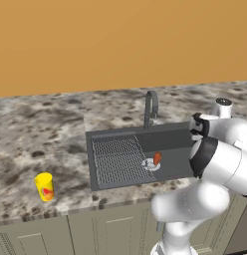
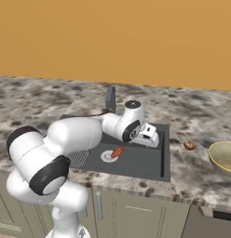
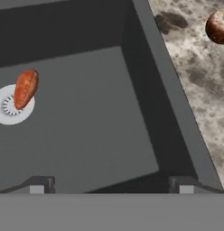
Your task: Remove the sweet potato and mushroom from the sink. Then move the bowl and cup from the counter to the sink for washing.
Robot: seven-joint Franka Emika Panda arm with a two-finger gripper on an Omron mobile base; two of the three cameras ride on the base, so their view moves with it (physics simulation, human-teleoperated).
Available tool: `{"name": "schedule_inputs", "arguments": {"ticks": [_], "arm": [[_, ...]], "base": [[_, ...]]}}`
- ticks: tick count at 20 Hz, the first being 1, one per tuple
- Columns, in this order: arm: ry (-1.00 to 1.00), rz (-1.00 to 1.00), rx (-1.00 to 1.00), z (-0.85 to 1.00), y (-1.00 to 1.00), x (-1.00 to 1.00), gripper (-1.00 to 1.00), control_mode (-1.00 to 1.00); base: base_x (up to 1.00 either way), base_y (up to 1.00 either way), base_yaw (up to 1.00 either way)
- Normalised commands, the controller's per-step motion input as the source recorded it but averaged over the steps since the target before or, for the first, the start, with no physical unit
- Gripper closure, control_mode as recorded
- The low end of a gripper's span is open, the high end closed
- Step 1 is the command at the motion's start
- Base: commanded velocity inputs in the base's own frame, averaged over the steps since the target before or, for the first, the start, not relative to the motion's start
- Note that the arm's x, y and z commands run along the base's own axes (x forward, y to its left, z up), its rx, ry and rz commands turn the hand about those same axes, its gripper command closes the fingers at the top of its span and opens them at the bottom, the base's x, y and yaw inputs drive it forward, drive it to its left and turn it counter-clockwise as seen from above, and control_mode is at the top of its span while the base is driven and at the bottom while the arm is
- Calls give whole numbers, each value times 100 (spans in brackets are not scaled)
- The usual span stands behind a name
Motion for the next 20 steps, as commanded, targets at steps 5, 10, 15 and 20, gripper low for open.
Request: {"name": "schedule_inputs", "arguments": {"ticks": [5, 10, 15, 20], "arm": [[0, -9, 9, -1, 29, 1, -100, -100], [0, -13, 7, -7, 35, 4, -100, -100], [0, -13, 6, -12, 31, 7, -100, -100], [0, -4, 8, -17, 23, 11, -100, -100]], "base": [[0, 0, 0], [0, 0, 0], [0, 0, 0], [0, 0, 0]]}}
